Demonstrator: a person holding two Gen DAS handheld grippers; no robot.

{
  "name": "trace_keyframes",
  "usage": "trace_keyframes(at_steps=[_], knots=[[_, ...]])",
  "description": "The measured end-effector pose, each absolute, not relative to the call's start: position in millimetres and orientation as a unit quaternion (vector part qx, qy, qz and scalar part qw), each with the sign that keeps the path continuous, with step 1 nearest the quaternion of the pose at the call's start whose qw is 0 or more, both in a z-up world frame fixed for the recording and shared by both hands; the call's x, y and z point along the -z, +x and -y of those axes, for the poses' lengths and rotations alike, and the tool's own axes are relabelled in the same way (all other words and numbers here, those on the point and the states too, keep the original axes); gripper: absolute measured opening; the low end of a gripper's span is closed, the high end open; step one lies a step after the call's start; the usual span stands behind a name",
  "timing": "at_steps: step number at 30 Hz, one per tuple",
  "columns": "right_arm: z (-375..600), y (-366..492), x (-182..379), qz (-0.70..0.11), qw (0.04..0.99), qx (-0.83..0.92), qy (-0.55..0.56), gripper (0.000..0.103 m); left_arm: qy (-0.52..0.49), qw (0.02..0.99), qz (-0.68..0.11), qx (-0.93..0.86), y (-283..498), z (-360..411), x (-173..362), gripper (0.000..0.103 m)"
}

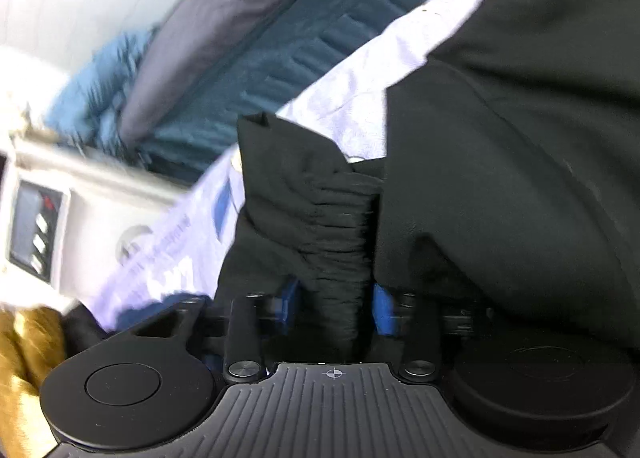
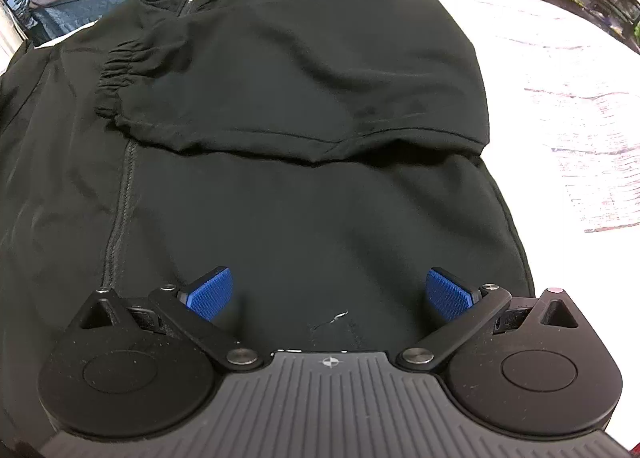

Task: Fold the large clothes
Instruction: 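Grasp the other sleeve's elastic cuff with the left gripper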

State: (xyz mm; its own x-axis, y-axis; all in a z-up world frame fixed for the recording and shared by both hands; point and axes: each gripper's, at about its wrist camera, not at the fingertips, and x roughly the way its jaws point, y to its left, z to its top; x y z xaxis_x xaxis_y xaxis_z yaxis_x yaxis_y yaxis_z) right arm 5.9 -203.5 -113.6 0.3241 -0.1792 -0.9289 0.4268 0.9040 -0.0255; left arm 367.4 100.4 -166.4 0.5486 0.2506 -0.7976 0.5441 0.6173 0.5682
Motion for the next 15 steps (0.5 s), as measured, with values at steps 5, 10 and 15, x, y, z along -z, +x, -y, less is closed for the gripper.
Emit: trace_keyframes(at_steps=[5, 10, 15], knots=[[196, 7, 109, -0.545, 0.813, 0.177, 0.103, 0.102, 0.385, 0.799, -0.453, 0.096, 364, -105, 130, 0.061], [195, 9, 108, -0.54, 0.817, 0.17, 0.111, 0.102, 0.312, 0.86, -0.387, 0.117, 345, -110, 43, 0.05], [193, 12, 107, -0.537, 0.82, 0.156, 0.118, 0.102, 0.249, 0.904, -0.326, 0.123, 326, -123, -63, 0.048]])
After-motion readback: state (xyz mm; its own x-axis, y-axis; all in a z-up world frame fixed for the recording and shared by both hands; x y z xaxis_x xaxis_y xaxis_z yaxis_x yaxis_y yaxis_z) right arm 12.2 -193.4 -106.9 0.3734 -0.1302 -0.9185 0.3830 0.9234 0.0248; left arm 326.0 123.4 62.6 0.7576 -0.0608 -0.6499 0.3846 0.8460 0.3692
